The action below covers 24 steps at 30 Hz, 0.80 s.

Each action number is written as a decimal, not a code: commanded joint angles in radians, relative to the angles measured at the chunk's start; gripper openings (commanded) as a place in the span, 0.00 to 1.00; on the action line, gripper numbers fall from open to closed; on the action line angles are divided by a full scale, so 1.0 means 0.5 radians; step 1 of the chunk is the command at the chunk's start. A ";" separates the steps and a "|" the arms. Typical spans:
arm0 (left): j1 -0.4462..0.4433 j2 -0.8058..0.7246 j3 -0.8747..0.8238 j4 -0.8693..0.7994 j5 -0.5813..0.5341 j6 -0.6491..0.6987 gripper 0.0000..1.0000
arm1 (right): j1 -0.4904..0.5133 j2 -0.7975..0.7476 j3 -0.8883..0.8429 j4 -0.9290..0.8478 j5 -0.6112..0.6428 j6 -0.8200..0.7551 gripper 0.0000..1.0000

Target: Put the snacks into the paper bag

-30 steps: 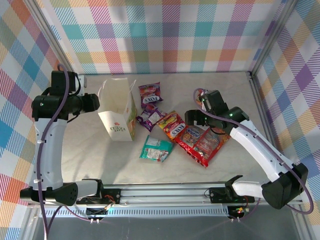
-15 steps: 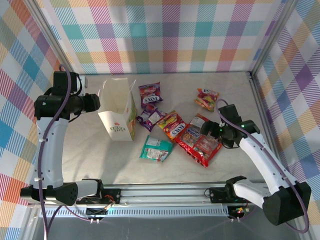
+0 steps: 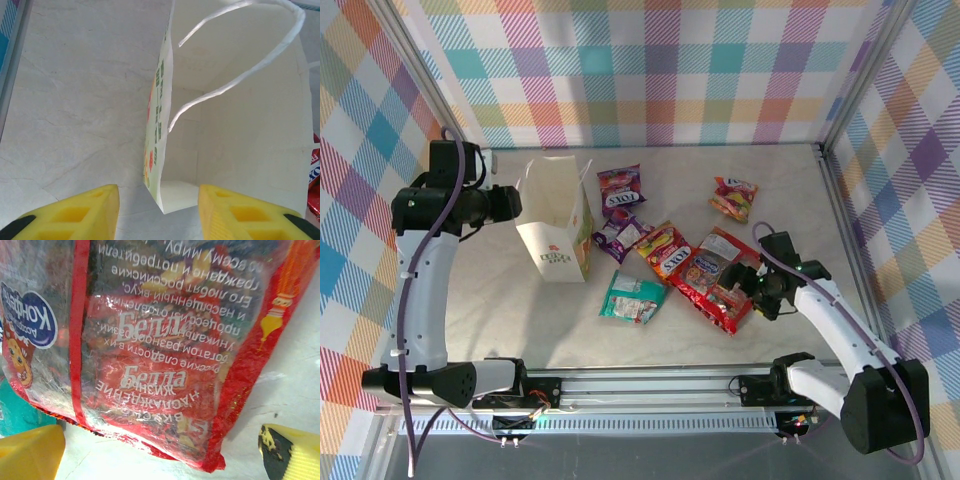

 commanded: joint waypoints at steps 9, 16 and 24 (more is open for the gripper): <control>0.018 0.060 0.136 -0.073 0.004 0.052 0.49 | -0.060 0.003 -0.245 0.254 -0.216 0.153 0.99; 0.020 0.097 0.195 -0.092 0.038 0.043 0.51 | -0.088 0.051 -0.373 0.426 -0.282 0.183 0.99; 0.017 0.147 0.264 -0.141 0.033 0.039 0.52 | -0.089 -0.006 -0.518 0.805 -0.381 0.271 0.99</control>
